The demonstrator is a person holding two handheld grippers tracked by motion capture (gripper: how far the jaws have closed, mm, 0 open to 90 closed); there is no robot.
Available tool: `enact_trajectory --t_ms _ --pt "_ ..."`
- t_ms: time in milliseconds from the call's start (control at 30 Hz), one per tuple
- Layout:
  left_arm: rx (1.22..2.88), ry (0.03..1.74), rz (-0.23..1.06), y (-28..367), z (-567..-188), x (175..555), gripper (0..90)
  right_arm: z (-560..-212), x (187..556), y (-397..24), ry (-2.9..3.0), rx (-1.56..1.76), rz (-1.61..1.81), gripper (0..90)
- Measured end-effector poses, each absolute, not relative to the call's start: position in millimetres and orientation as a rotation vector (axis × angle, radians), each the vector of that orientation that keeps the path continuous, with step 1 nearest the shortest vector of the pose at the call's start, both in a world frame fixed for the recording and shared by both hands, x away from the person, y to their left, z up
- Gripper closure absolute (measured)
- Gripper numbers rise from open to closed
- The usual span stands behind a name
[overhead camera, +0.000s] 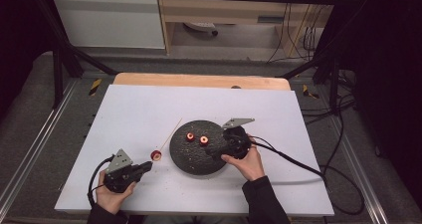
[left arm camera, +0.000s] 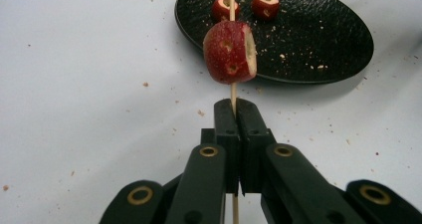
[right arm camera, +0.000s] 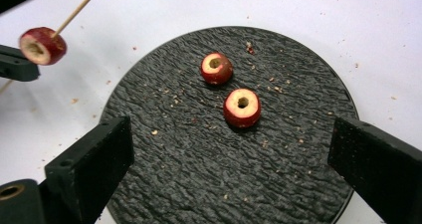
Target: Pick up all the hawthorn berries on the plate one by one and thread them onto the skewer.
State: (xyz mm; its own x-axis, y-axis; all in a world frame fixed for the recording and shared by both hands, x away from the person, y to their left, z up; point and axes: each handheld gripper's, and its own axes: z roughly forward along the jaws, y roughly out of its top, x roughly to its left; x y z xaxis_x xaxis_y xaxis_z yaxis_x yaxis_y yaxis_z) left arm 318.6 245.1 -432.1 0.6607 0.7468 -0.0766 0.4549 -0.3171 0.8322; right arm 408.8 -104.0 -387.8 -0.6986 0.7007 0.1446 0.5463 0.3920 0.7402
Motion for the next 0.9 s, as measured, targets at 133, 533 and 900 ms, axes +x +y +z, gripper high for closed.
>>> enact_trajectory --t_ms 133,533,900 --pt "1.972 0.937 0.404 246 -433 319 88.4 -384 421 -96 2.508 1.096 1.097 6.9" --pt "1.98 0.944 0.403 246 -435 320 88.4 -386 454 -72 2.619 1.041 0.864 14.2" --pt "1.986 0.949 0.402 247 -437 321 88.4 -395 473 -52 2.74 0.931 0.73 20.5"
